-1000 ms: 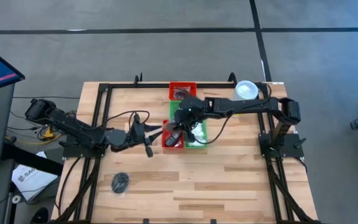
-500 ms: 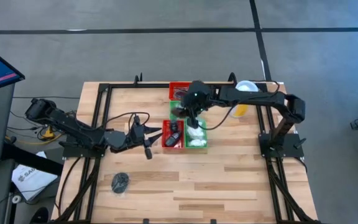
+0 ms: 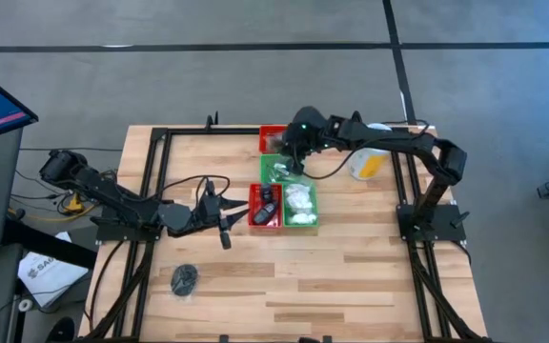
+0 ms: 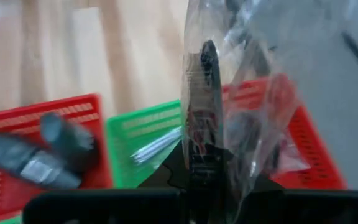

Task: Pick & Place Travel size toiletries
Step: Put the black hairbrush into the top red bin

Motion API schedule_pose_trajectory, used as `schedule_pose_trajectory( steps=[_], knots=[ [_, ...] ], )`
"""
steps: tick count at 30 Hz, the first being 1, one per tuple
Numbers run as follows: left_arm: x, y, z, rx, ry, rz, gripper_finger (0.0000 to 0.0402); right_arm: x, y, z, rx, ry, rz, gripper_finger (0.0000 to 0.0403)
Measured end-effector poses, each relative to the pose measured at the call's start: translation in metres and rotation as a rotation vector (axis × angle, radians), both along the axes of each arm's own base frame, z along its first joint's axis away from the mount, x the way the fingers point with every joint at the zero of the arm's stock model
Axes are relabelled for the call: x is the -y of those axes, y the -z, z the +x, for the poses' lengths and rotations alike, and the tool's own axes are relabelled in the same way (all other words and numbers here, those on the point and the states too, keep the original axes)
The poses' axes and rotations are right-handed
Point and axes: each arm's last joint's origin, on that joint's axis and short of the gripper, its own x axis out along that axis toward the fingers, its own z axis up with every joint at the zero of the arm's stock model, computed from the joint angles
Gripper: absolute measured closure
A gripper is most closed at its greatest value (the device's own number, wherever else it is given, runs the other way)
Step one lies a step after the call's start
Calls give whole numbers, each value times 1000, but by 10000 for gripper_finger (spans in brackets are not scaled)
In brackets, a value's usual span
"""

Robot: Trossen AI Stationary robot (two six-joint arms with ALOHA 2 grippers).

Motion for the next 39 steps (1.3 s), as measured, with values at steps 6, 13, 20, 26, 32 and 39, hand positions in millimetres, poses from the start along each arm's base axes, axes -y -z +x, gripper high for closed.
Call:
schedule_pose_trajectory(
  steps=[6,13,20,26,32,39],
  knots=[
    [0,0,0,7,-2,-17,309,18,7,-2,-28,98,-80,384],
    [0,1,0,5,3,-17,309,42,28,4,-33,153,-91,383],
    [-1,6,-2,-7,6,-18,309,62,60,8,-95,177,-88,383],
    [-1,11,-4,-22,6,-13,309,79,71,14,-118,208,-77,379],
    [-2,13,-4,-27,6,-11,309,87,67,18,-87,215,-93,383],
    [-2,13,-4,-27,5,-11,309,88,70,17,-104,216,-85,373]
  ],
)
